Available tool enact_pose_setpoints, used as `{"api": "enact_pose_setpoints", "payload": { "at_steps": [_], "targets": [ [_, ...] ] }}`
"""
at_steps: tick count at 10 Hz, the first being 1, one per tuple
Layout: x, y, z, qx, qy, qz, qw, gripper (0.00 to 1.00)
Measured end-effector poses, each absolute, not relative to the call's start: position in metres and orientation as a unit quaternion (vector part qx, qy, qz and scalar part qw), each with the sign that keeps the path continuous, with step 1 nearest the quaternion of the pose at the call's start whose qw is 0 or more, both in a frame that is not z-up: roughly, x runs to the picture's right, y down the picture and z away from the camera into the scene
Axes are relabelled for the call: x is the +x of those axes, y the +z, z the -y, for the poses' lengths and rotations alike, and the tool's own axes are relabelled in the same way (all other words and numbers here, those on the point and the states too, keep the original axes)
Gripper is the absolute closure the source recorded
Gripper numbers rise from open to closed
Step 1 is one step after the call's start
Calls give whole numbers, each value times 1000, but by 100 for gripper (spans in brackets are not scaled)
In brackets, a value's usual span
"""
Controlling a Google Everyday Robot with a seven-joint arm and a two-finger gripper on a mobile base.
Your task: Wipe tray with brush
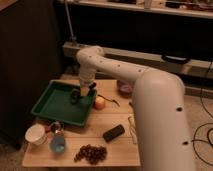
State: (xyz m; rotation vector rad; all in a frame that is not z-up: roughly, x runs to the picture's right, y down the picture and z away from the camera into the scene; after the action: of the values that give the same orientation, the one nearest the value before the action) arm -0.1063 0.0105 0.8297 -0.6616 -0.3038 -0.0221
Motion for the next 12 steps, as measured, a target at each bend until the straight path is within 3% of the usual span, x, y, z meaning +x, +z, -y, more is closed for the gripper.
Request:
{"api": "enact_pose_setpoints", "payload": {
  "at_steps": [4, 9, 12],
  "targets": [
    [-78, 815, -43, -330, -37, 131, 934, 86],
    [-112, 768, -106, -342, -121, 147, 920, 86],
    [-147, 771, -105, -341, -140, 166, 915, 86]
  ]
}}
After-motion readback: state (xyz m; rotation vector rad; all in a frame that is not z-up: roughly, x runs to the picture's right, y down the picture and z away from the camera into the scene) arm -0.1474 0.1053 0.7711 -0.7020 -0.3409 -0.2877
